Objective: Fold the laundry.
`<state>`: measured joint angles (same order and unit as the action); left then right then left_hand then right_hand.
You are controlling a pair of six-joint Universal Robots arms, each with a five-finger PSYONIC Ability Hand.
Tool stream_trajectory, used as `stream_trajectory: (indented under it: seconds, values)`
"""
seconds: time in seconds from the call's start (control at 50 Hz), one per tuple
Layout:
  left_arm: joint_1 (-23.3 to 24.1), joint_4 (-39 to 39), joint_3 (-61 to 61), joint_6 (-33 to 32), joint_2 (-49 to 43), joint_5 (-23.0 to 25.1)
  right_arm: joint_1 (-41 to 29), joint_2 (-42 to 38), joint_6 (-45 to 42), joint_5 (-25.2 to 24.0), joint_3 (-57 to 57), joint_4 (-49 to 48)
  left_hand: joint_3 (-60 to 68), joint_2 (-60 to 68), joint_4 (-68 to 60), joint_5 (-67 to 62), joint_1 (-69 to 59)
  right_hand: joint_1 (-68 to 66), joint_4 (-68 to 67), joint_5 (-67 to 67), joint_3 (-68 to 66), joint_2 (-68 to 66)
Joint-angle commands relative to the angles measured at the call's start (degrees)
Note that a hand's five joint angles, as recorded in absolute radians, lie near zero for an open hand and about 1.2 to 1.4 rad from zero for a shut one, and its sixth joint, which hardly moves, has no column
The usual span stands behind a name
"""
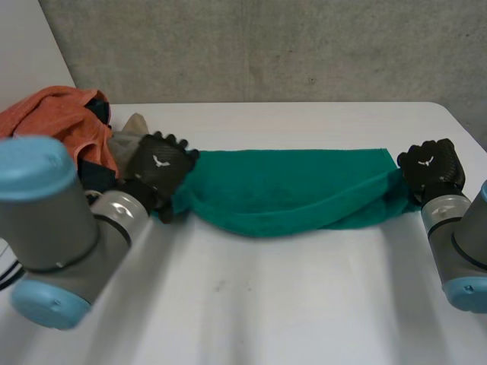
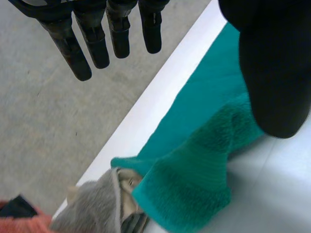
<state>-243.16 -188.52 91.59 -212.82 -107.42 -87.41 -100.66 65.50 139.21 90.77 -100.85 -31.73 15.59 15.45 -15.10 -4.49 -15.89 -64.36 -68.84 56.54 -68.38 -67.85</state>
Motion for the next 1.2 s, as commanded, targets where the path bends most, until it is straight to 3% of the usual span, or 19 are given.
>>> stream_trajectory:
  seconds: [0.02,0.16,0.38,0.58,0.76,0.84,0.88,0.92,0.94,1.08,1.2]
  values:
    - [-7.67,13.08,-11.07,10.66,-0.51,1.8,-0.06,0.15,0.01,-0.16,-2.24,0.01,4.36,4.5,-4.85,-5.46,-4.05,-15.64,-11.16,13.46,-11.62,-12.15]
    - [-9.7,20.03,-16.62,14.1,-7.97,7.42,-0.06,0.5,0.01,-0.16,-2.86,0.01,7.57,7.72,-8.07,-8.68,-7.27,-15.64,-11.16,13.46,-11.62,-12.15]
    - [-9.96,22.4,-29.7,13.75,-21.68,7.16,0.02,0.77,0.01,-0.16,-3.39,0.01,12.62,12.76,-13.11,-13.72,-12.31,-15.64,-11.16,13.46,-11.62,-12.15]
    - [-10.58,26.89,-37.19,10.41,-28.72,6.99,0.02,0.85,-0.08,-0.68,-4.09,0.01,16.48,16.63,-16.98,-17.59,-16.18,-15.64,-11.16,13.46,-11.62,-12.15]
    - [-10.32,27.42,-37.63,9.09,-28.9,5.58,0.02,1.29,-0.17,-1.03,-4.27,0.01,49.92,50.07,-50.41,-51.03,-49.62,-15.64,-11.16,13.46,-11.62,-12.15]
    - [-9.7,27.77,-36.32,9.09,-27.5,5.58,0.2,1.56,-0.34,-1.73,-3.83,1.23,53.66,53.81,-54.16,-54.77,-53.36,-15.64,-11.16,13.46,-11.62,-12.15]
    - [-9.79,28.12,-35.26,9.09,-25.48,5.67,0.38,2.52,-0.61,-2.96,-3.21,4.83,53.16,53.31,-53.66,-54.27,-52.86,-9.87,-5.39,7.69,-5.85,-6.38]
    - [-10.05,28.3,-32.98,8.92,-22.58,5.67,1.16,3.66,-0.52,-3.93,-2.69,8.6,52.66,52.81,-53.15,-53.76,-52.36,18.79,23.28,-20.98,22.82,22.28]
    - [-10.05,28.3,-32.28,8.92,-21.88,5.76,2.39,5.14,-0.43,-4.8,-1.99,12.8,52.49,52.64,-52.98,-53.59,-52.19,41.6,46.08,-43.78,45.62,45.09]
    - [-10.14,28.12,-27.96,8.83,-17.56,5.49,6.61,12.09,0.97,-8.76,4.68,33.18,51.81,51.96,-52.31,-52.92,-51.51,43.18,47.66,-45.36,47.2,46.67]
    - [-10.05,28.12,-26.12,8.83,-16.95,5.41,8.55,13.07,6.94,-9.73,13.3,49.12,51.31,51.46,-51.81,-52.42,-51.01,38.81,43.29,-40.99,42.83,42.3]
